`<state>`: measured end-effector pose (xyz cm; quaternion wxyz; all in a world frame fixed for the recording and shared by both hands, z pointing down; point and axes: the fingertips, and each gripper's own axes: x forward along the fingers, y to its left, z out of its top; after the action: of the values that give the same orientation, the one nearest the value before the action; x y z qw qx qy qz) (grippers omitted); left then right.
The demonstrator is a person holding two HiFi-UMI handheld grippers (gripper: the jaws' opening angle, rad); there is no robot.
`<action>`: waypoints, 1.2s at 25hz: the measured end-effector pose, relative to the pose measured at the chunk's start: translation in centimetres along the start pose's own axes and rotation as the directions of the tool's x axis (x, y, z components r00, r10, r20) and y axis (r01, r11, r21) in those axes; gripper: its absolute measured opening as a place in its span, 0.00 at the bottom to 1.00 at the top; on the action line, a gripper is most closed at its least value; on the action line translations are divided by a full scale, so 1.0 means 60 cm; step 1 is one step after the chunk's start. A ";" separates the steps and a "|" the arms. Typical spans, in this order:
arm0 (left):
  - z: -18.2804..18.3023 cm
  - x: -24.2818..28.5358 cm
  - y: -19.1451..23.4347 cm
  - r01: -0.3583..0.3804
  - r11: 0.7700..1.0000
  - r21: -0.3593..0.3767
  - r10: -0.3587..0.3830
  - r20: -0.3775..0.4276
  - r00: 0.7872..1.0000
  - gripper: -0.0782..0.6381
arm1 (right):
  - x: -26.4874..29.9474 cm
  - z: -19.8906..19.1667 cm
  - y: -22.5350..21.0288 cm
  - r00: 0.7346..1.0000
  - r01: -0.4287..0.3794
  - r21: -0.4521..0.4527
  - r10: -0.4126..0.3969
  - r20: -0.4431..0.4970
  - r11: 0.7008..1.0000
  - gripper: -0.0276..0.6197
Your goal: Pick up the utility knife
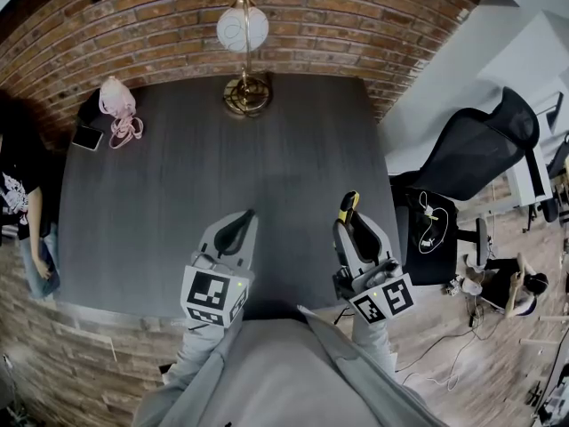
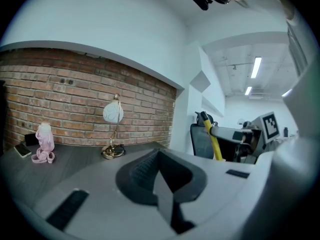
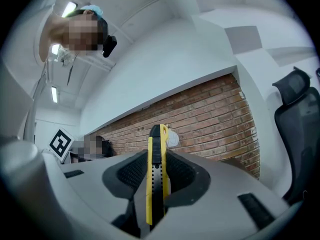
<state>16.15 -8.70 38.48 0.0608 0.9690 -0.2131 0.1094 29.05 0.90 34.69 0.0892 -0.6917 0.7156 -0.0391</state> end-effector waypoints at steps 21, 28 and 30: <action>0.003 -0.024 0.031 -0.042 0.999 -0.010 0.043 0.019 0.999 0.14 | 0.025 -0.007 0.023 0.999 -0.034 0.026 0.033 0.009 0.999 0.24; 0.005 -0.036 0.037 -0.057 0.998 -0.013 0.057 0.022 0.998 0.14 | 0.029 -0.013 0.026 0.999 -0.036 0.044 0.036 0.001 0.998 0.24; 0.004 -0.038 0.039 -0.060 0.998 -0.014 0.060 0.023 0.998 0.14 | 0.030 -0.017 0.027 0.999 -0.037 0.054 0.037 -0.004 0.998 0.24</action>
<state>13.17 -9.93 37.86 0.0616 0.9629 -0.2437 0.0983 27.22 -0.91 35.27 0.1069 -0.6756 0.7271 -0.0586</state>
